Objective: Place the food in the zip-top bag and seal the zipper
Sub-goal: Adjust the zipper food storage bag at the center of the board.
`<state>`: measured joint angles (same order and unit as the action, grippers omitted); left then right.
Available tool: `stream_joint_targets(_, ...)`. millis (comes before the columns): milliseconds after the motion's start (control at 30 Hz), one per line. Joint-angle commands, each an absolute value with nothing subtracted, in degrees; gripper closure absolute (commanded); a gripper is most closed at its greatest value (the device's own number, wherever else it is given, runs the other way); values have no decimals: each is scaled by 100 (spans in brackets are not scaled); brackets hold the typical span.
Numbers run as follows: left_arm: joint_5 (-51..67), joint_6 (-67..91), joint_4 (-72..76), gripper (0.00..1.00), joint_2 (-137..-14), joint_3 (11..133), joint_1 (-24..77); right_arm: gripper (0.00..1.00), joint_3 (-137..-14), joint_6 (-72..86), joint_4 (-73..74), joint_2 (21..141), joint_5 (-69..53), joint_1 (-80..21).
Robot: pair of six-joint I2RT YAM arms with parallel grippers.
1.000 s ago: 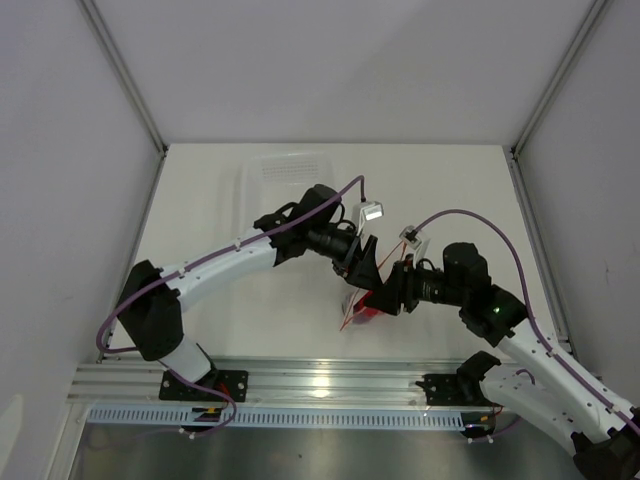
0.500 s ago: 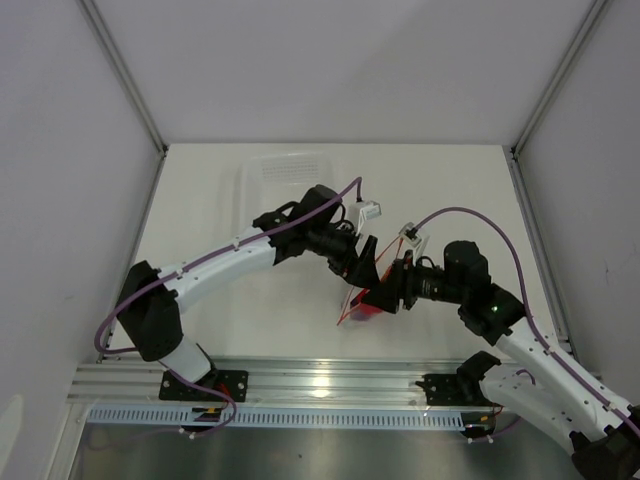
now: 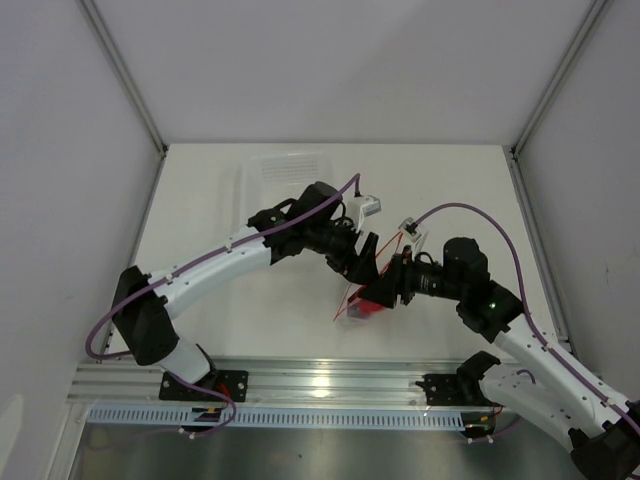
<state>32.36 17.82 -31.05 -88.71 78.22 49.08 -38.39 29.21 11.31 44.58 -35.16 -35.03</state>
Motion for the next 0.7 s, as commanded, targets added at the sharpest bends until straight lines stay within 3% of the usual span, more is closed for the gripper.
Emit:
stream_joint_targets(0, 2884, 1591, -3295, 17, -8622, 8095, 4957, 40, -4052, 3032, 844, 4421, -3490, -3489)
stream_joint_targets(233, 1971, 1424, -3638, 19, -8692, 8244, 5150, 39, -3947, 3217, 624, 4333, -3454, -3498)
stream_joint_targets(433, 1635, 1389, -3753, 27, -8806, 8305, 5229, 39, -3867, 3278, 554, 4324, -3402, -3507)
stream_joint_targets(667, 1205, 1441, -3788, 51, -8780, 8306, 5273, 39, -3946, 3270, 834, 4403, -3112, -3516)
